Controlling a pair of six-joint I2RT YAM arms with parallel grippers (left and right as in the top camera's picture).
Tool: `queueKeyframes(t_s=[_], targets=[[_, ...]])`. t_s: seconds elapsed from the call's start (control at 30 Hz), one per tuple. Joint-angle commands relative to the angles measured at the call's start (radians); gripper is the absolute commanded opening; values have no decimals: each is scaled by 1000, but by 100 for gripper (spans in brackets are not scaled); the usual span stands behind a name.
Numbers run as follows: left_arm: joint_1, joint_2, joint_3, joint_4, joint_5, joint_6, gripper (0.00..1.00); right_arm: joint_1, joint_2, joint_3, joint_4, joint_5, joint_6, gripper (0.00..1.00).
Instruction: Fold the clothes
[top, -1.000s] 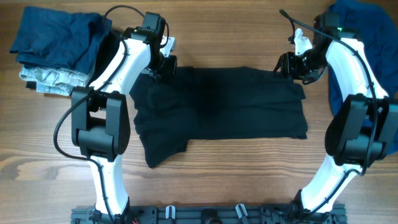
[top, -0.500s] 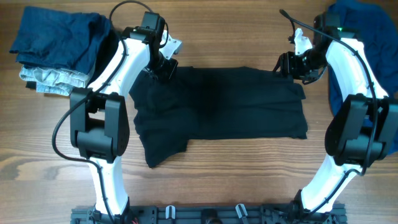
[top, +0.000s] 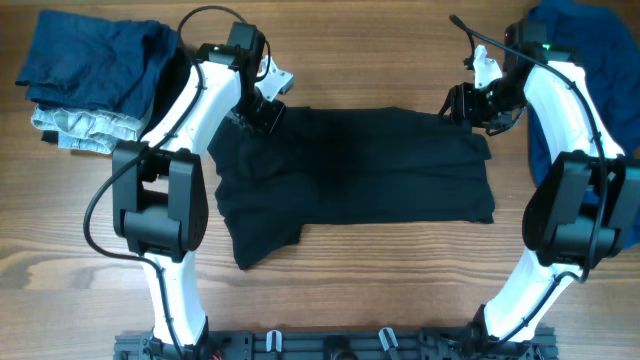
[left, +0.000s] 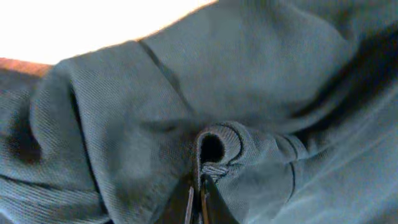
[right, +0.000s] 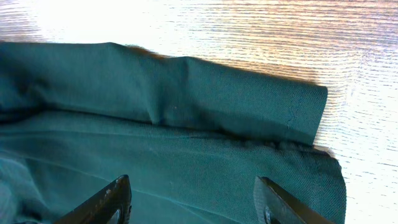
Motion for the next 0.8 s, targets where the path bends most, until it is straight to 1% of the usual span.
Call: queueKeyframes(t_s=[0.0, 0.03, 0.1, 0.17, 0.23, 0.33, 0.47, 0.6, 0.63, 0.77], targets=[[-3, -37, 40, 16, -30, 4, 4, -2, -24, -3, 2, 11, 5, 64], [-3, -44, 69, 12, -35, 4, 4, -2, -24, -3, 2, 10, 5, 64], [-3, -71, 126, 13, -85, -48, 4, -2, -24, -3, 2, 11, -6, 64], [-3, -96, 167, 12, -119, -75, 4, -2, -24, -3, 1, 9, -10, 59], [-3, -129, 191, 9, -119, -79, 4, -3, -25, -3, -6, -13, -10, 59], [-3, -162, 191, 5, -120, -97, 4, -11, -25, -3, -18, -12, -11, 59], [-3, -171, 191, 4, -119, -98, 4, -54, -25, -3, -13, 19, 32, 59], [-4, -171, 191, -2, -119, -98, 4, -91, -24, -3, 7, 60, 25, 64], [-4, -171, 191, -2, -119, -98, 4, -93, -24, -3, 10, 59, 7, 64], [-4, -171, 191, -4, -119, -98, 4, -92, -24, -19, 5, 81, 9, 64]])
